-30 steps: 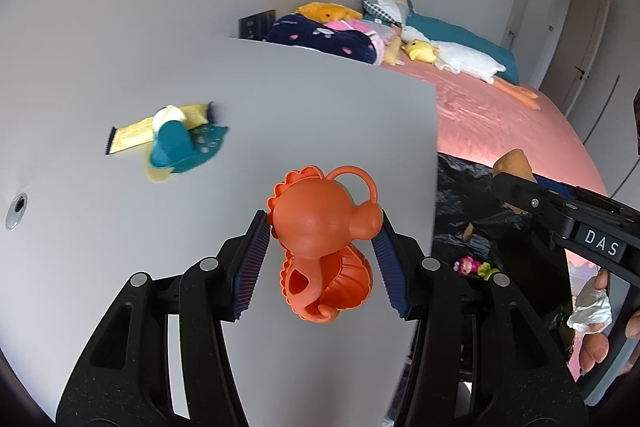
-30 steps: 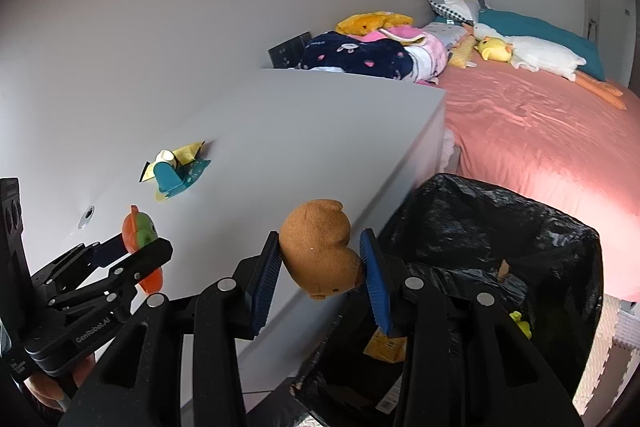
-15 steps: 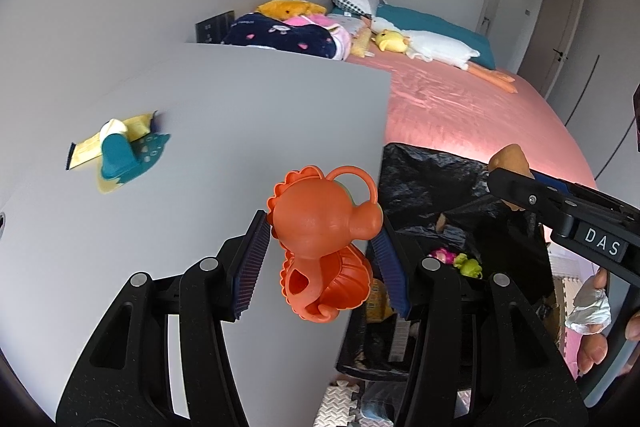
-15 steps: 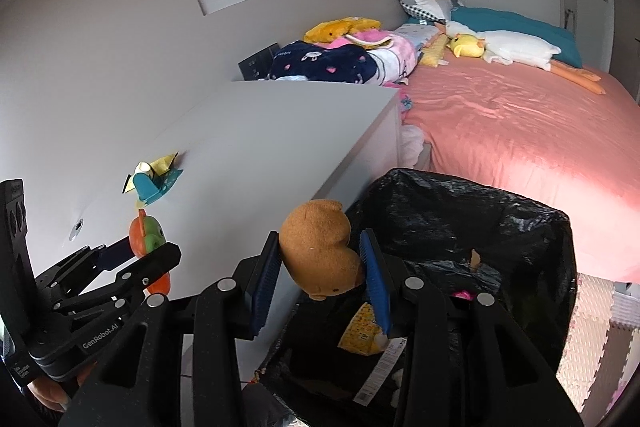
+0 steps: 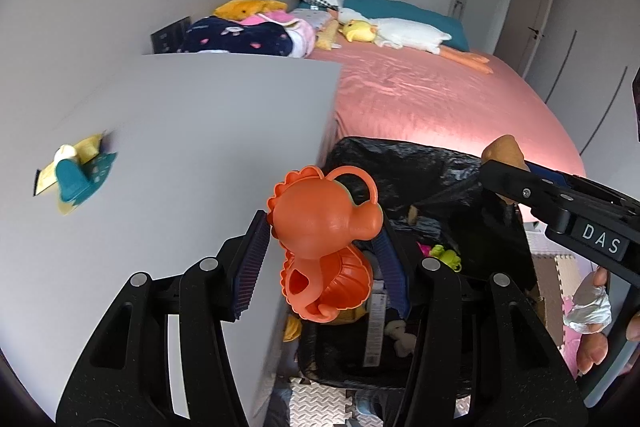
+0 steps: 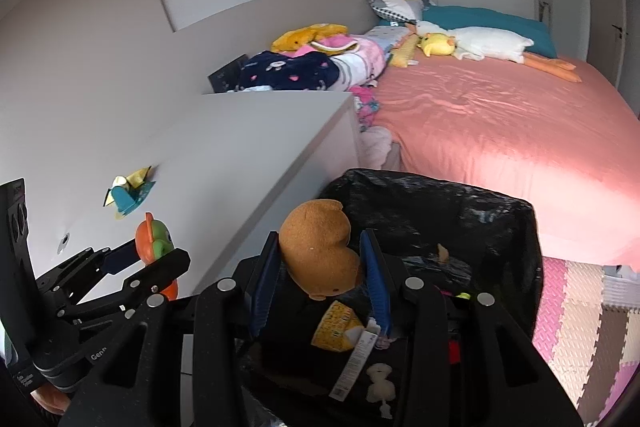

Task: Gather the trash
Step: 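Carry the orange toy and brown plush over the bin and release both, then move both open tools back toward the desk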

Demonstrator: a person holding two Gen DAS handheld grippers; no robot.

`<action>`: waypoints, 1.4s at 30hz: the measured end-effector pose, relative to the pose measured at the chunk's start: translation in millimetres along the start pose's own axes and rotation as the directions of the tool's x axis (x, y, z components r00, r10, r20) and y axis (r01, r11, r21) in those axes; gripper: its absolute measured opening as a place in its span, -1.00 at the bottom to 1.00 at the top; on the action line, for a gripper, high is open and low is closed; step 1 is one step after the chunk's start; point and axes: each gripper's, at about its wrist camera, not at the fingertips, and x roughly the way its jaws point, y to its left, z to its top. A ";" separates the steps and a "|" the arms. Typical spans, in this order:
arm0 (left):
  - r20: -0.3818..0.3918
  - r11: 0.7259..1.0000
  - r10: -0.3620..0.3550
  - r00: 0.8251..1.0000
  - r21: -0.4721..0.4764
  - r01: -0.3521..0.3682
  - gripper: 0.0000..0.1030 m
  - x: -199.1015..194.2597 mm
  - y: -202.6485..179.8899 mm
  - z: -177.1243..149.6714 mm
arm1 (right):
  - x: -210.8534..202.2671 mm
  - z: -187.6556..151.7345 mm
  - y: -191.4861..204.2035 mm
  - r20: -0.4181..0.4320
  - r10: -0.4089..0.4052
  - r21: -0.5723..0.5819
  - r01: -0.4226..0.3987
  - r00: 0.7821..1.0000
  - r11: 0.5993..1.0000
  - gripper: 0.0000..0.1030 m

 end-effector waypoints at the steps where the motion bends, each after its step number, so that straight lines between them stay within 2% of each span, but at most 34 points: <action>1: -0.003 1.000 -0.006 1.000 0.007 0.006 0.00 2.2 -4.1 1.0 | -1.1 -0.1 -4.2 0.001 -0.008 0.004 0.008 1.000 1.000 -0.18; 12: -0.052 0.996 -0.045 0.998 0.070 0.048 0.00 23.1 -36.0 1.5 | -7.2 -2.3 -46.8 0.010 -0.063 0.075 0.062 0.998 0.995 -0.18; 16: -0.094 0.992 -0.069 0.993 0.098 0.078 0.04 34.7 -46.3 1.3 | -6.6 -1.2 -62.8 0.006 -0.082 0.108 0.081 0.997 0.991 -0.18; 17: -0.106 0.991 -0.076 0.991 0.103 0.087 0.12 37.5 -48.6 1.6 | -6.8 -0.9 -65.3 0.006 -0.094 0.114 0.093 0.996 0.989 -0.16; 18: -0.124 0.990 -0.082 0.989 0.107 0.095 0.44 41.0 -51.2 2.2 | -6.8 0.0 -67.8 0.005 -0.114 0.116 0.112 0.994 0.987 -0.09; 19: -0.133 0.989 -0.085 0.987 0.108 0.100 0.79 42.7 -52.9 1.8 | -7.4 0.9 -71.1 0.010 -0.144 0.121 0.142 0.990 0.982 0.20; 20: -0.132 0.989 -0.085 0.988 0.109 0.099 0.88 44.2 -54.3 2.5 | -9.6 1.5 -74.3 0.026 -0.176 0.133 0.171 0.984 0.976 0.52; 22: -0.117 0.990 -0.063 0.991 0.121 0.077 0.88 43.8 -56.0 2.7 | -13.1 1.9 -78.2 0.055 -0.225 0.153 0.215 0.973 0.965 0.63; 24: -0.109 0.991 -0.043 0.993 0.123 0.056 0.88 44.5 -53.4 3.0 | -13.6 2.1 -83.8 0.058 -0.233 0.163 0.221 0.971 0.962 0.65; 30: -0.114 0.995 -0.028 0.993 0.090 0.038 0.88 48.3 -40.6 5.7 | -7.3 2.2 -91.6 0.048 -0.213 0.183 0.201 0.976 0.962 0.66; 37: -0.093 0.996 0.023 0.995 0.088 -0.015 0.88 45.9 -23.3 5.2 | 7.1 4.0 -73.4 0.035 -0.167 0.152 0.160 0.985 0.975 0.66; 42: -0.073 0.997 0.053 0.996 0.053 -0.049 0.88 41.0 -1.7 9.7 | 16.6 10.4 -52.6 0.043 -0.129 0.124 0.123 0.991 0.985 0.66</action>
